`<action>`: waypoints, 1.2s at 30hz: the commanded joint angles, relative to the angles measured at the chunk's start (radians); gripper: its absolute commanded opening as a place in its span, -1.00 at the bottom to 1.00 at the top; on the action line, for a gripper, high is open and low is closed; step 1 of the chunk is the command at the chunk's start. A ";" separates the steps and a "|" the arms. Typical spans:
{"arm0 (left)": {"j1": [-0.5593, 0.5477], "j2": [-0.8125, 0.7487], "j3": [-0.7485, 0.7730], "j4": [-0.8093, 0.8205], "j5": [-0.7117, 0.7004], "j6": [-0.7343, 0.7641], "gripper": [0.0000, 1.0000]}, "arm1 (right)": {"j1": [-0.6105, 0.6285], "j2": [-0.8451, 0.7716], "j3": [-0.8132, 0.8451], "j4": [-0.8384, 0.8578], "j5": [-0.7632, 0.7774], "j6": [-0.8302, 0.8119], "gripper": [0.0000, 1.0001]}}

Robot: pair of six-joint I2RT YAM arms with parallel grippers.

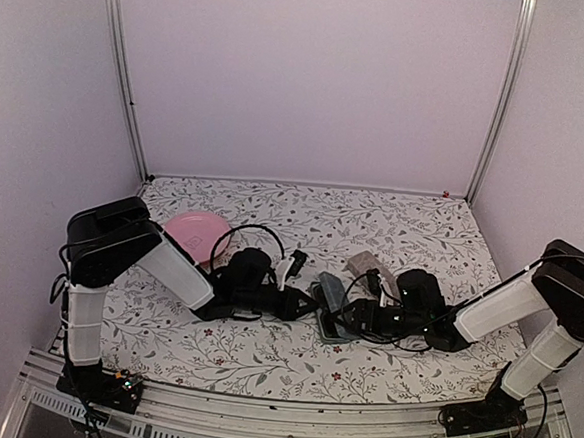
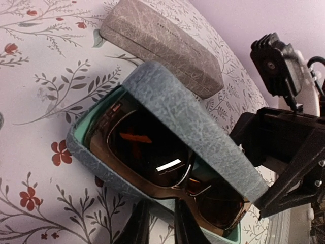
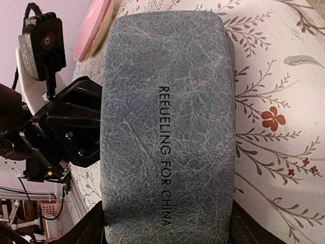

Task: Organize the sunglasses
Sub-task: Open the case with the sunglasses at the center of the board.

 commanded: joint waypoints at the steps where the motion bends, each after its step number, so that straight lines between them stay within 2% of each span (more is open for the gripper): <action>1: -0.024 0.061 -0.001 -0.169 -0.013 0.061 -0.66 | -0.006 0.040 -0.050 0.235 -0.217 0.081 0.09; 12: -0.026 0.073 0.001 -0.215 -0.007 0.084 -0.72 | -0.047 0.208 -0.167 0.641 -0.290 0.307 0.33; 18: -0.026 0.071 -0.004 -0.229 -0.006 0.091 -0.74 | -0.049 0.234 -0.193 0.675 -0.272 0.340 0.51; 24: -0.026 0.060 -0.011 -0.229 -0.009 0.091 -0.74 | -0.050 0.119 -0.199 0.485 -0.194 0.278 0.87; 30: -0.026 0.037 -0.020 -0.229 -0.011 0.084 -0.75 | -0.049 -0.065 -0.148 0.161 -0.102 0.151 0.91; 36: -0.026 -0.006 -0.026 -0.222 0.000 0.075 -0.75 | -0.042 -0.284 -0.056 -0.246 0.065 0.007 0.97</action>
